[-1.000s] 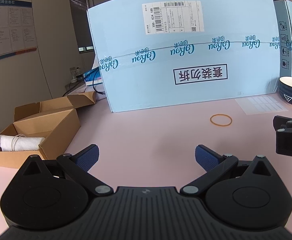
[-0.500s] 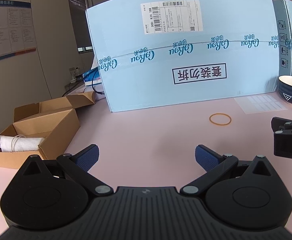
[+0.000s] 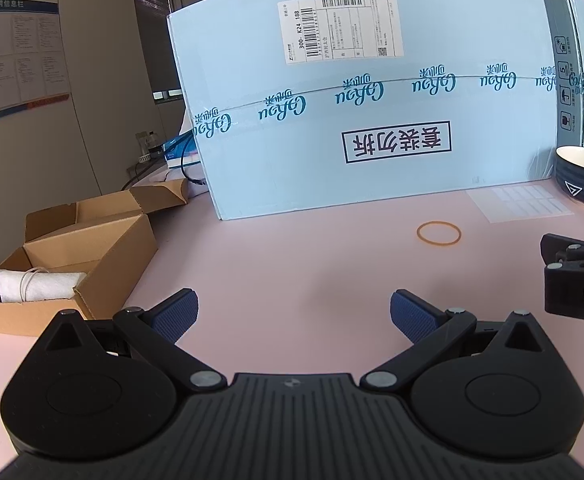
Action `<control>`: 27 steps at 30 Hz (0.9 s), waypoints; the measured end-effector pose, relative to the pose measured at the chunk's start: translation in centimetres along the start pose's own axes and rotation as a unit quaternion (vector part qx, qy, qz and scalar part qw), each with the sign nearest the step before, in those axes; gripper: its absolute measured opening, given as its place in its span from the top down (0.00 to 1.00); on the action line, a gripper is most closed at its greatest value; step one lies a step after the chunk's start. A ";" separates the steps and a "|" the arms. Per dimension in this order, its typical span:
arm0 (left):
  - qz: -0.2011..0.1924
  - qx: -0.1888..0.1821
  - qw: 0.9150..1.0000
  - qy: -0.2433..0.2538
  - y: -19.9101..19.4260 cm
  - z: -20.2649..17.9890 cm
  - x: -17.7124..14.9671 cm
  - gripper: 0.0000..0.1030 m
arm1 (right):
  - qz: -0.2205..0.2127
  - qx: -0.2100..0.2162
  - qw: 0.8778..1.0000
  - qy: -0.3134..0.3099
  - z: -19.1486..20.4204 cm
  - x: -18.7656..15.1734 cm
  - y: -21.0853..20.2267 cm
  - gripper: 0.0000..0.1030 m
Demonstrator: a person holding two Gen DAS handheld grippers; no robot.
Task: Fold shopping bag
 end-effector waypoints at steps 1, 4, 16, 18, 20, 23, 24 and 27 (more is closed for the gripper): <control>0.001 0.000 1.000 0.000 0.0 0.0 0.0 0.00 | 0.001 0.000 1.000 0.000 0.0 0.0 0.0 0.00; 0.002 0.000 1.000 0.001 0.1 -0.1 0.1 0.00 | 0.002 0.002 1.000 -0.001 0.1 0.0 0.1 0.00; 0.008 0.002 1.000 0.003 0.1 -0.2 0.1 0.00 | 0.008 0.035 0.999 0.015 0.0 0.2 -0.1 0.00; 0.007 0.001 1.000 0.004 0.1 -0.2 0.1 0.00 | 0.011 0.047 0.998 0.027 0.0 0.3 -0.1 0.00; 0.007 0.000 1.000 0.004 0.0 -0.2 0.1 0.00 | 0.017 0.053 0.998 0.030 0.1 0.1 0.0 0.00; 0.009 -0.001 1.000 0.005 0.0 -0.3 0.0 0.00 | 0.022 0.048 0.998 0.019 0.5 -0.1 0.2 0.00; 0.010 -0.002 1.000 0.006 0.0 -0.3 0.0 0.00 | 0.023 0.047 0.999 0.014 0.6 -0.2 0.2 0.00; 0.022 -0.001 1.000 0.009 0.3 -0.4 -0.2 0.00 | 0.028 0.046 0.999 -0.001 1.0 -0.5 0.3 0.00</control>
Point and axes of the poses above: each gripper's, at about its wrist camera, not at the fingertips, and y roughly the way its jaws point, z to its left, x to its top, the point moved 10 cm from there along y, roughly the way its jaws point, and after that the axes turned 3 degrees about y, right-handed, at the moved point
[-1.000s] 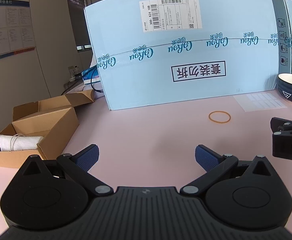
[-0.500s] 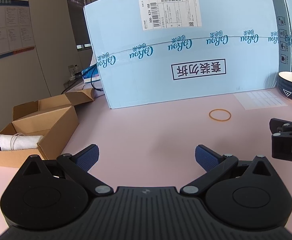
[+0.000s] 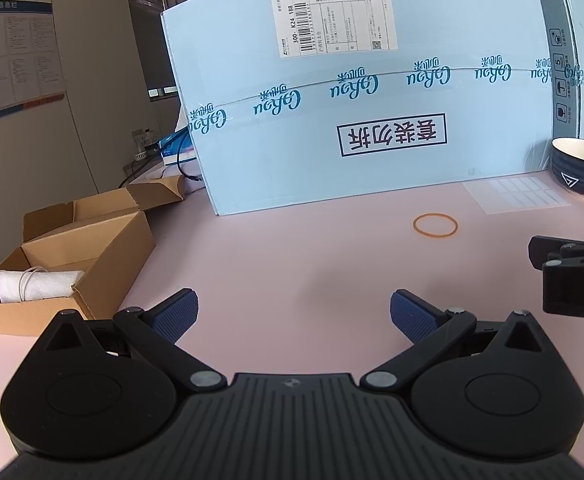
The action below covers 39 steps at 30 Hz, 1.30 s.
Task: Fold shopping bag
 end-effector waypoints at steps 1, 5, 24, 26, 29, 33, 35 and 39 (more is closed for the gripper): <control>0.006 0.000 1.000 0.000 0.2 0.0 -0.1 0.00 | 0.004 0.003 1.000 -0.003 0.1 -0.1 0.1 0.00; 0.024 -0.003 1.000 -0.006 0.7 0.5 -0.5 0.00 | 0.035 0.008 0.999 -0.014 0.3 -0.8 0.8 0.00; 0.089 -0.045 0.991 -0.094 0.6 6.9 -5.2 0.00 | 0.101 0.041 0.994 -0.002 1.6 -3.1 1.4 0.00; 0.090 -0.048 0.990 -0.098 0.6 7.0 -5.2 0.00 | 0.100 0.040 0.994 0.000 1.5 -3.1 1.3 0.00; 0.090 -0.049 0.990 -0.101 0.7 7.0 -5.2 0.00 | 0.098 0.037 0.994 -0.001 1.6 -3.1 1.2 0.00; 0.090 -0.049 0.990 -0.100 0.9 6.7 -5.0 0.00 | 0.098 0.037 0.994 0.001 1.5 -3.0 1.3 0.00; 0.090 -0.049 0.990 -0.100 0.9 6.8 -4.9 0.00 | 0.098 0.037 0.994 0.001 1.5 -3.0 1.3 0.00; 0.090 -0.050 0.990 -0.099 0.9 7.0 -5.0 0.00 | 0.097 0.035 0.995 -0.002 1.5 -3.1 1.2 0.00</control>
Point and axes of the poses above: each gripper's, at about its wrist camera, not at the fingertips, and y roughly the way its jaws point, z to its left, x to its top, the point moved 10 cm from there along y, roughly the way its jaws point, and after that the axes turned 3 degrees about y, right-handed, at the moved point
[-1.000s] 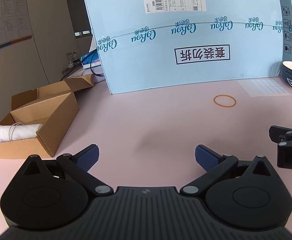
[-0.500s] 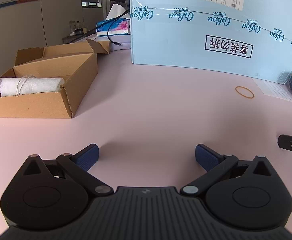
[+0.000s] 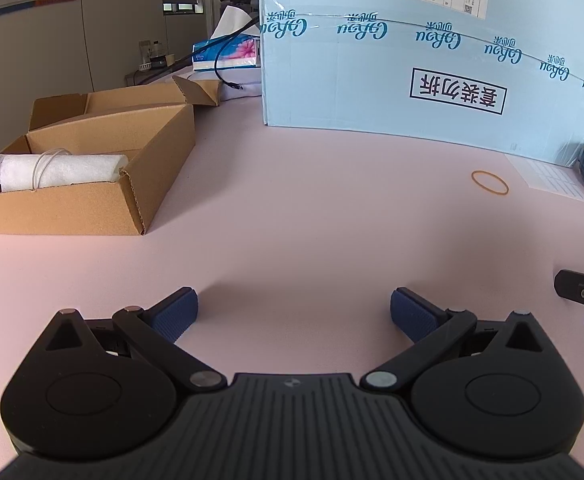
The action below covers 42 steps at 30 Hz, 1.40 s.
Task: Fold shopping bag
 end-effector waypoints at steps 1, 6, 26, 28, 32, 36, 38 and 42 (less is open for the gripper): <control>0.000 0.000 1.000 0.000 0.0 0.0 0.0 0.00 | 0.000 0.000 1.000 0.000 0.0 0.0 0.0 0.00; 0.000 0.000 1.000 0.000 0.1 0.0 0.1 0.00 | 0.000 0.004 1.000 0.005 -0.1 0.0 0.0 0.00; 0.000 0.000 1.000 0.001 0.1 0.0 0.0 0.00 | 0.001 0.001 1.000 0.007 -0.1 0.0 0.0 0.00; 0.000 0.000 1.000 0.001 0.1 0.0 0.0 0.00 | 0.001 0.001 1.000 0.007 -0.1 0.0 0.0 0.00; 0.000 0.000 1.000 0.001 0.1 0.0 0.0 0.00 | 0.001 0.001 1.000 0.008 -0.1 0.0 0.0 0.00; 0.000 0.000 1.000 0.001 0.1 0.0 0.0 0.00 | 0.001 0.001 1.000 0.008 0.0 0.0 0.1 0.00; 0.000 0.000 1.000 0.001 0.1 0.0 0.0 0.00 | 0.001 0.001 1.000 0.008 0.0 0.0 0.1 0.00; 0.000 0.000 1.000 0.001 0.1 -0.1 0.0 0.00 | 0.001 0.001 1.000 0.008 0.0 0.0 0.1 0.00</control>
Point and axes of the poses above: each gripper's, at about its wrist camera, not at the fingertips, and y roughly the way its jaws point, z to its left, x to its top, the point moved 10 cm from there along y, roughly the way its jaws point, and after that the axes turned 3 degrees about y, right-handed, at the moved point
